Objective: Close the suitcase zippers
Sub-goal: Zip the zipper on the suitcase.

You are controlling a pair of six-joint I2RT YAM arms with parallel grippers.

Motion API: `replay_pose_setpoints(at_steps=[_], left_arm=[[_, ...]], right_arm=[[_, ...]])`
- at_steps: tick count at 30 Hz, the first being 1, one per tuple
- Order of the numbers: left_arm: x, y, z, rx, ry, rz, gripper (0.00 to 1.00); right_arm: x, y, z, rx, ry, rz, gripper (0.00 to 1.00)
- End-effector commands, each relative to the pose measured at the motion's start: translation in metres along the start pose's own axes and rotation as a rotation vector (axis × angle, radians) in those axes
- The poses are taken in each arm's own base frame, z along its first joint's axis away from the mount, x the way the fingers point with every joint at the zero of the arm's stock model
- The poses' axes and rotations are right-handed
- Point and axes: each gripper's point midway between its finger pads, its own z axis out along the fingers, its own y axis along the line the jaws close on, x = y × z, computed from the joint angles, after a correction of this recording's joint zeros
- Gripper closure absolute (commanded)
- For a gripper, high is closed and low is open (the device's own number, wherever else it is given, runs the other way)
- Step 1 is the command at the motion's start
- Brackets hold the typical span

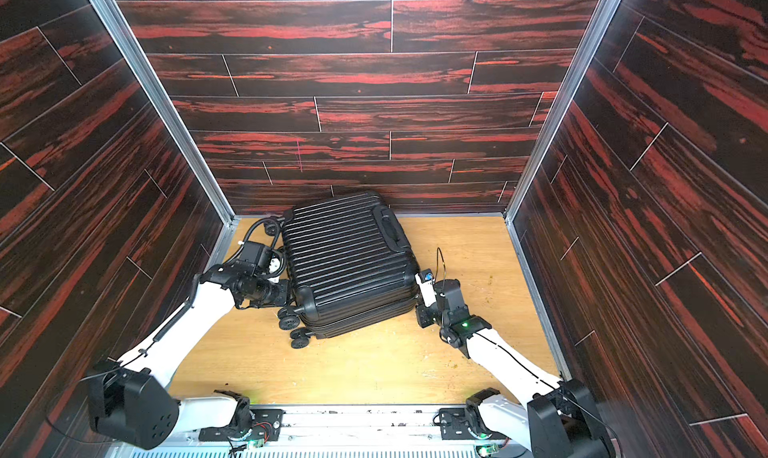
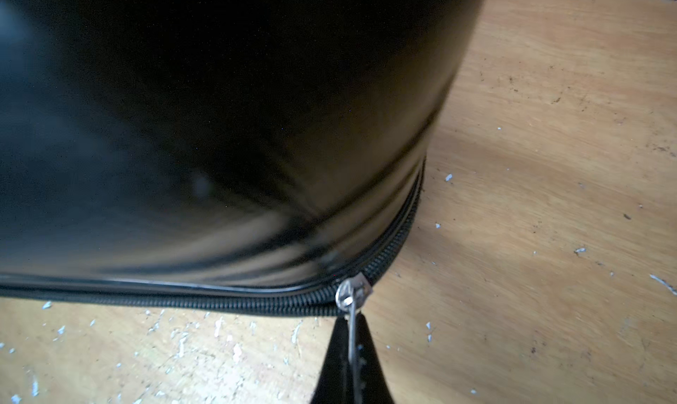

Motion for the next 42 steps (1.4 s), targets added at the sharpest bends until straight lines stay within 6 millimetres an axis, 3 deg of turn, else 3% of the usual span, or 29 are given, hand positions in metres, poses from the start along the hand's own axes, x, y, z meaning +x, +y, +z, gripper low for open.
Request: replay_pose_setpoints(at_steps=[1,6,17,25,31,36,42], left_arm=[[0.005,-0.038,0.004,0.158,-0.004,-0.018,0.53],[0.001,-0.05,0.008,0.165,-0.03,-0.01,0.53],[0.001,-0.069,0.01,0.21,-0.056,-0.001,0.54],[0.0,-0.099,0.015,0.278,-0.096,0.018,0.54],[0.003,-0.109,0.023,0.273,-0.126,0.007,0.55],[0.002,-0.115,0.023,0.28,-0.162,-0.003,0.55],[0.004,-0.12,0.026,0.281,-0.166,0.004,0.55]], right_arm=[[-0.019,0.066,-0.018,-0.308,-0.1,-0.106,1.0],[-0.013,0.099,-0.017,-0.431,-0.098,-0.153,1.0],[-0.031,0.151,-0.011,-0.534,-0.136,-0.254,1.0],[-0.036,0.207,-0.017,-0.632,-0.208,-0.309,1.0],[-0.03,0.244,-0.015,-0.656,-0.252,-0.329,1.0],[-0.027,0.262,-0.008,-0.625,-0.298,-0.332,1.0],[-0.026,0.271,0.001,-0.584,-0.328,-0.32,1.0]])
